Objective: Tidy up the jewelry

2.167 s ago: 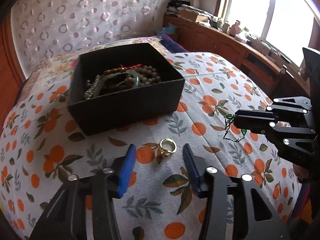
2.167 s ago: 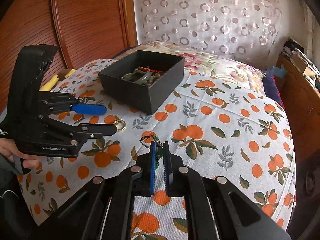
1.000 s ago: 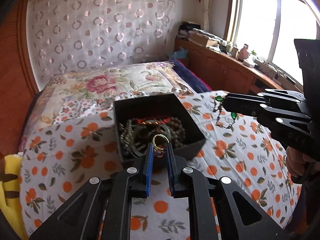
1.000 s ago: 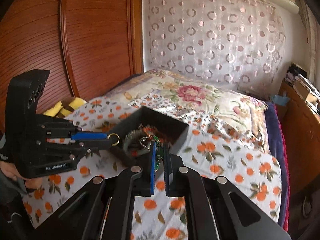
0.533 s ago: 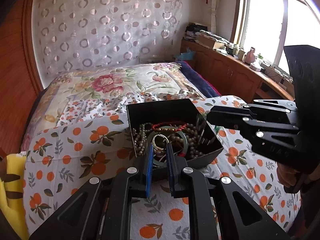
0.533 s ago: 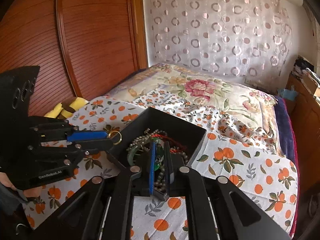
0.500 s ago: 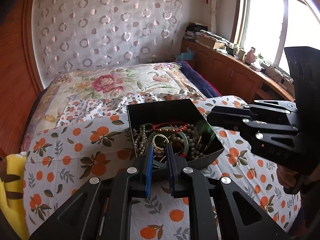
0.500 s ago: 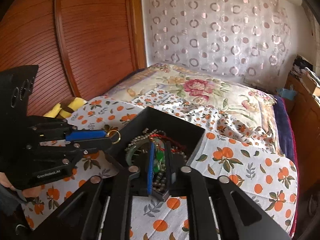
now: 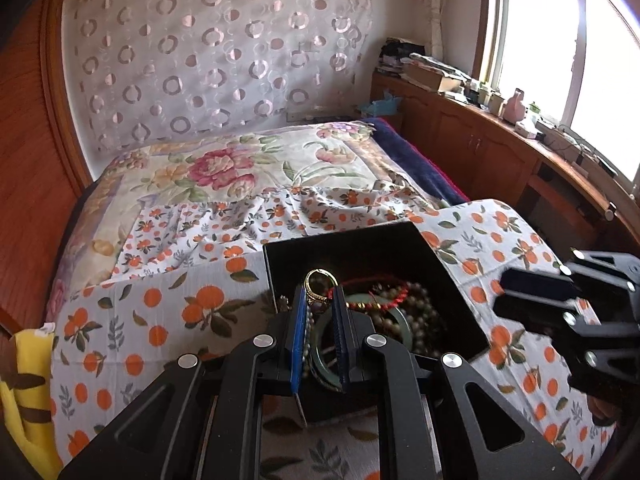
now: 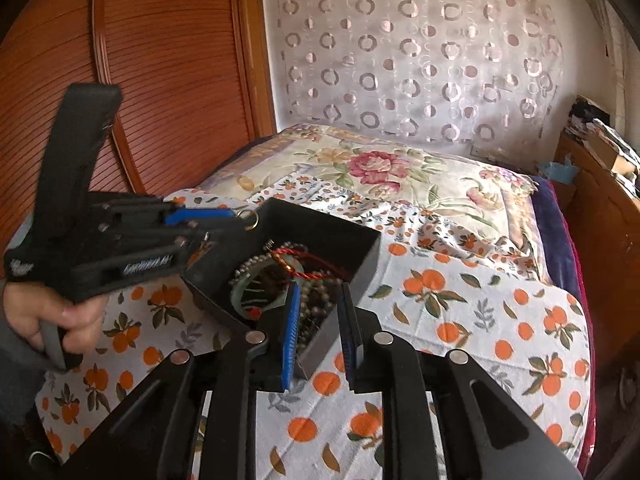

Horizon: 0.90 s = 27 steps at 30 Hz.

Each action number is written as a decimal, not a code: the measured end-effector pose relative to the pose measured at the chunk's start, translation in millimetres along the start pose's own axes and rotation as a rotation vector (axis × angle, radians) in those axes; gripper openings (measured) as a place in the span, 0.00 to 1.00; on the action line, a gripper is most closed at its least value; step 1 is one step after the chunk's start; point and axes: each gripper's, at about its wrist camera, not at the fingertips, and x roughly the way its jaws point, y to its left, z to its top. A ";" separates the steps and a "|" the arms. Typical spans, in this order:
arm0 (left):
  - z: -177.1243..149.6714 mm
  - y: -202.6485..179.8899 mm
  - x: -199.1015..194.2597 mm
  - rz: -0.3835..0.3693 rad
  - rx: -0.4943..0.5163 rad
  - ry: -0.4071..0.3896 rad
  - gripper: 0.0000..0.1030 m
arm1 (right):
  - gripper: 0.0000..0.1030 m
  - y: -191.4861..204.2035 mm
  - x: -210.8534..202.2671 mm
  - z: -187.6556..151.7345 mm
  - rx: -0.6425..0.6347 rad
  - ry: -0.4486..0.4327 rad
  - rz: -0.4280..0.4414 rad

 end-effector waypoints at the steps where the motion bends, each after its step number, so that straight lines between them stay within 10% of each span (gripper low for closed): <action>1: 1.3 0.3 1.2 0.006 -0.002 -0.003 0.14 | 0.21 -1.3 -1.7 -2.4 0.005 -0.001 -0.004; 9: -6.7 -5.8 -21.6 0.051 -0.014 -0.041 0.54 | 0.39 -2.6 -23.1 -17.9 0.047 -0.041 -0.049; 16: -32.3 -12.6 -70.0 0.123 -0.043 -0.097 0.91 | 0.80 7.7 -64.8 -33.6 0.086 -0.127 -0.111; 20: -49.6 -16.6 -101.5 0.151 -0.058 -0.127 0.93 | 0.98 14.1 -89.6 -42.7 0.110 -0.183 -0.164; 27: -78.3 -27.6 -150.6 0.176 -0.070 -0.176 0.93 | 0.98 29.5 -119.5 -59.4 0.143 -0.235 -0.198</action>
